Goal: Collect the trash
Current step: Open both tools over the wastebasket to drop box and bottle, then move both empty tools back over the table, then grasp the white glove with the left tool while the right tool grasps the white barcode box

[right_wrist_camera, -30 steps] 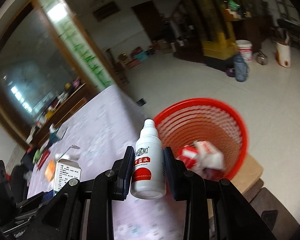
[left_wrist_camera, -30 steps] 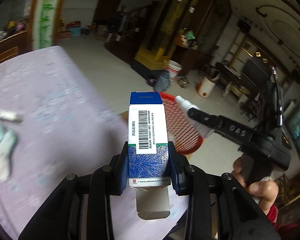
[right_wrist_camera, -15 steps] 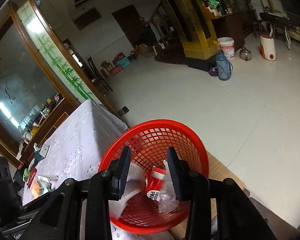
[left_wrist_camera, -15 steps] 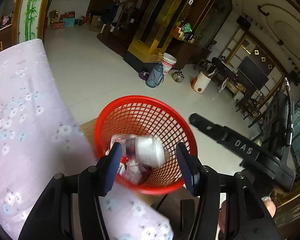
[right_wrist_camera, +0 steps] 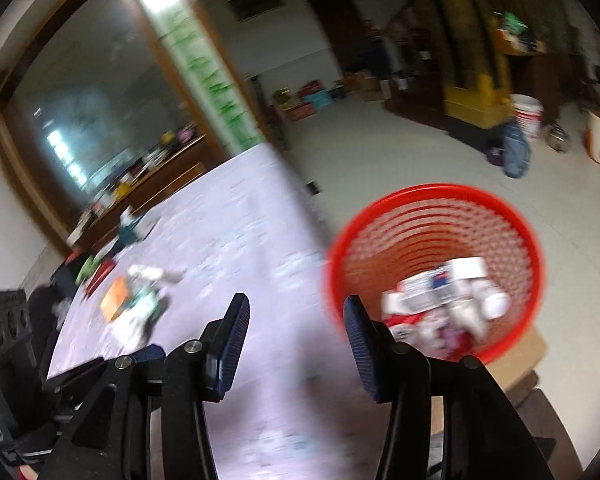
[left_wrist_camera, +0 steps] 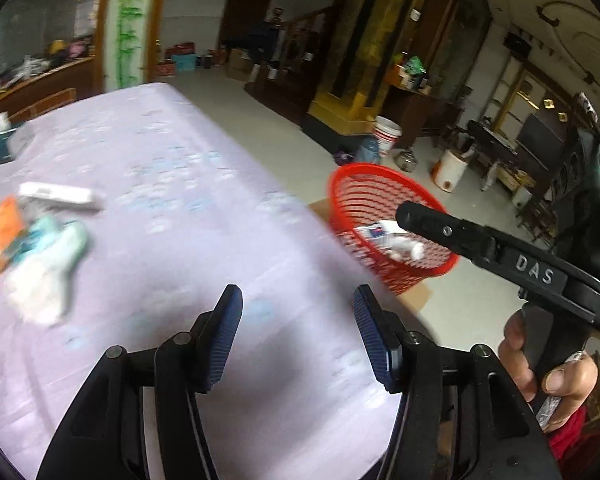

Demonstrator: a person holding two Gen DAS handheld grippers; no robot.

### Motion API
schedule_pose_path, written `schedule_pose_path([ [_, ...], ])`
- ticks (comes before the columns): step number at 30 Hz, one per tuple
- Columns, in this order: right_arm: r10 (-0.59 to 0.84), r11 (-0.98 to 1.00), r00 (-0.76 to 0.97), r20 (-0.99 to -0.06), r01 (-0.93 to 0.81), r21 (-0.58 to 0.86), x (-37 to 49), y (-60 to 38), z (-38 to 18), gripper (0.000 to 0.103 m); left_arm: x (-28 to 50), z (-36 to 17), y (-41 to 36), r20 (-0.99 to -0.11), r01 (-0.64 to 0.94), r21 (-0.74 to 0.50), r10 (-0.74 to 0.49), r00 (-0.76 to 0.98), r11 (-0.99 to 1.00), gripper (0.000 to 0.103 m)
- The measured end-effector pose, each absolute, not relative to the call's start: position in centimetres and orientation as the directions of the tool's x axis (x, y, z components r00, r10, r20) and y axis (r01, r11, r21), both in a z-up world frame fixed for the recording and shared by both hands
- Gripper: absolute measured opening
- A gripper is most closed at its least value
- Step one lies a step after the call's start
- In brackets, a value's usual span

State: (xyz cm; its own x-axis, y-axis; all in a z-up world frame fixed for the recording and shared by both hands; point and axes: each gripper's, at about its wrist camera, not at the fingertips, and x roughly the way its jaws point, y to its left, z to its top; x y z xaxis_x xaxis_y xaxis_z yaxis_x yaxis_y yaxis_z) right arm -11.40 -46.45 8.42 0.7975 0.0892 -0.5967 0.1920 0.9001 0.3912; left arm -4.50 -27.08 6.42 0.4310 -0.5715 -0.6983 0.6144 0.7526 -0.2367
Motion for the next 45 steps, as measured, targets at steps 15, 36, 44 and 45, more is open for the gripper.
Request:
schedule_pose_path([
  [15,0.234,0.915,0.714,-0.66,0.067,0.397,-9.0,-39.0,5.6,0.053,4.5,4.4,-11.9,-0.754,0.336,-0.239,-0.392,0.526,0.911,0.072],
  [36,0.259,0.942,0.703,-0.662,-0.032,0.334,-6.7,-35.9,7.8,0.053,3.4,2.6,-9.7,-0.704,0.273,-0.314,-0.416,0.576,0.909,0.02],
  [44,0.253,0.966,0.687,-0.681,-0.145,0.212,-0.4,-31.4,9.2,0.053,-0.5,3.2,-5.5,-0.642,0.176,-0.255,-0.303,0.704,0.951,0.02],
  [45,0.253,0.967,0.675,-0.693,-0.168,0.19,0.8,-30.7,9.0,0.053,-0.5,3.1,-5.2,-0.642,0.167,-0.258,-0.298,0.706,0.952,0.02],
])
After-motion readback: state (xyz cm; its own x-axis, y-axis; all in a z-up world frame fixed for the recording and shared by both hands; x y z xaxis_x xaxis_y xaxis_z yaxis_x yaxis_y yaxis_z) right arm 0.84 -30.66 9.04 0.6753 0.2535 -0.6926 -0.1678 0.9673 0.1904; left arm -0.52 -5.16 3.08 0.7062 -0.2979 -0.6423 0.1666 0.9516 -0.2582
